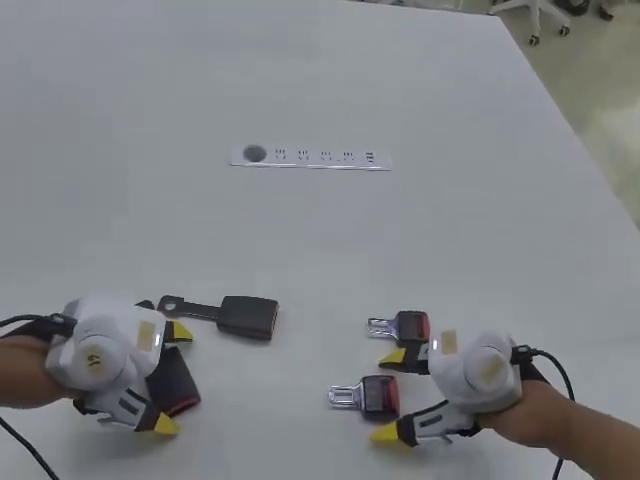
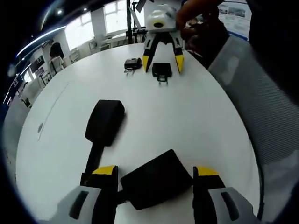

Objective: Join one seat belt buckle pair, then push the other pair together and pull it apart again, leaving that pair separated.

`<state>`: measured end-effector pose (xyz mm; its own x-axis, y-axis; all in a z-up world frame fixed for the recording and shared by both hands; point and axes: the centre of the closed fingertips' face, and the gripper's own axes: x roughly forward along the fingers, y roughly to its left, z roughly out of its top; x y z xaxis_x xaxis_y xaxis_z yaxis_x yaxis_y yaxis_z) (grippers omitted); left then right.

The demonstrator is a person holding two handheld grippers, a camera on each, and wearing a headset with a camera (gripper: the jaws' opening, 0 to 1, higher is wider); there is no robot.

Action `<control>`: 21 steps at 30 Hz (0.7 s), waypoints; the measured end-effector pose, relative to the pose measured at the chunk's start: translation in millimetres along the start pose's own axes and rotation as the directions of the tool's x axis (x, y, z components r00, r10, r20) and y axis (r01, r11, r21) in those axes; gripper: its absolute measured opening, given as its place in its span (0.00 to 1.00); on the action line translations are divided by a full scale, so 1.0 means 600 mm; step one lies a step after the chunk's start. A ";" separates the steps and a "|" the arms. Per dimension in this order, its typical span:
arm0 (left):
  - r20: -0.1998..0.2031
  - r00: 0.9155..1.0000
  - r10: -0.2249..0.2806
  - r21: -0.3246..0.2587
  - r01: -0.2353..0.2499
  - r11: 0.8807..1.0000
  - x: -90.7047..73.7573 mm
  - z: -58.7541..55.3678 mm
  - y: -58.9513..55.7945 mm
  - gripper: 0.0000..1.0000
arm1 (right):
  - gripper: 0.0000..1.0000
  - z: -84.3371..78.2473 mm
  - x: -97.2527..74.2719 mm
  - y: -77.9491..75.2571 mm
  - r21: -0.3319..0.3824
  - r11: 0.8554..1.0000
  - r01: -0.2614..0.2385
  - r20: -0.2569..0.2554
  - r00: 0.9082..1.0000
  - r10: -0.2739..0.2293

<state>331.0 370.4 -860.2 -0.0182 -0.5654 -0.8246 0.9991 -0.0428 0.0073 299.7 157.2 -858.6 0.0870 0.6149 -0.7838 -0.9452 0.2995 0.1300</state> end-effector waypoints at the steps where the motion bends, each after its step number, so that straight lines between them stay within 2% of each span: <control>1: -0.001 1.000 -0.004 0.002 0.004 1.000 0.000 0.000 -0.001 0.66 | 0.58 0.000 0.000 0.000 -0.002 1.000 -0.002 -0.001 1.000 0.002; 5: -0.008 1.000 -0.025 0.025 0.026 0.999 0.001 0.001 -0.001 0.66 | 0.58 0.003 0.000 0.001 -0.011 1.000 -0.014 -0.008 1.000 0.014; 11: -0.057 0.995 -0.076 0.086 0.081 0.993 -0.001 -0.004 0.000 0.62 | 0.57 0.002 -0.001 -0.001 -0.030 0.999 -0.031 -0.019 0.999 0.030; 18: -0.110 0.990 -0.093 0.127 0.107 0.986 -0.010 -0.016 0.012 0.51 | 0.56 0.000 -0.003 -0.001 -0.045 0.998 -0.044 -0.027 0.999 0.043; 21: -0.110 0.989 -0.098 0.133 0.112 0.985 -0.010 -0.014 0.012 0.50 | 0.56 0.000 -0.004 -0.002 -0.047 0.998 -0.046 -0.027 0.999 0.045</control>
<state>338.6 380.5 -859.9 -0.1114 -0.4646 -0.8785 0.9765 -0.2151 -0.0101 300.5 155.3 -857.1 0.0356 0.6075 -0.7935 -0.9620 0.2360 0.1375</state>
